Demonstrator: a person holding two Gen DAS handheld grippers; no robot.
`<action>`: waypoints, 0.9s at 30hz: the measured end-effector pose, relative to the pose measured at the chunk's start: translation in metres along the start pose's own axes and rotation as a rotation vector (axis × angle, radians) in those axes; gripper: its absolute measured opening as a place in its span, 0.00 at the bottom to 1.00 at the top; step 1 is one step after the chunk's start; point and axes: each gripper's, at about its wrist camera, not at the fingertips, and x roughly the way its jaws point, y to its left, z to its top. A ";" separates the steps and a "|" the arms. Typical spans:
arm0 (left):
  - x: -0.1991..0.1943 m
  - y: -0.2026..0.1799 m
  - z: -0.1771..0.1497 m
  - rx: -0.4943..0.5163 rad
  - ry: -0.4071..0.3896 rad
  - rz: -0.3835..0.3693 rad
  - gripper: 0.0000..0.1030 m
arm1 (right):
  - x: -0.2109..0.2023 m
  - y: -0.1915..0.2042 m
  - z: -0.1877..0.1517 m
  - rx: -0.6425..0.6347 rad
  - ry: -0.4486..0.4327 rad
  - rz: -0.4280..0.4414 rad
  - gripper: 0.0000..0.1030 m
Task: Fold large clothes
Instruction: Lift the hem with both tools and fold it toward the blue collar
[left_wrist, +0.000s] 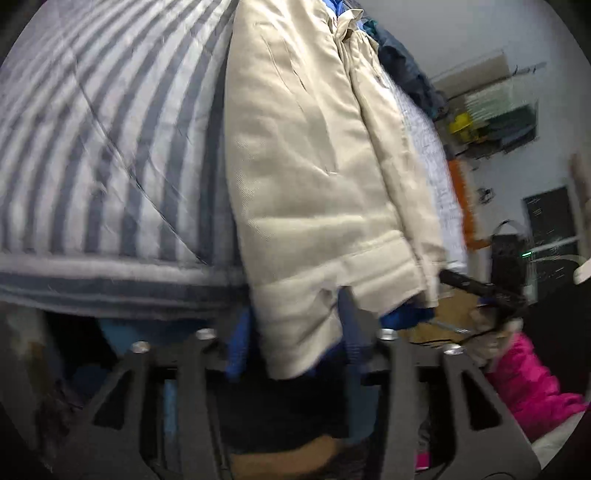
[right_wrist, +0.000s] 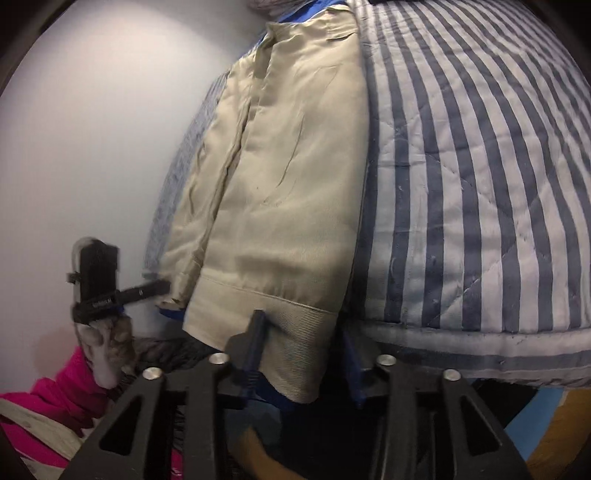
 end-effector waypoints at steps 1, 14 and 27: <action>0.002 0.001 -0.001 -0.005 0.009 -0.007 0.47 | 0.001 -0.005 0.000 0.019 0.012 0.021 0.43; -0.012 -0.015 -0.004 0.009 0.001 -0.029 0.19 | -0.002 0.001 0.005 0.052 0.054 0.180 0.16; -0.070 -0.063 0.075 0.039 -0.179 -0.121 0.17 | -0.052 0.042 0.081 0.033 -0.191 0.223 0.15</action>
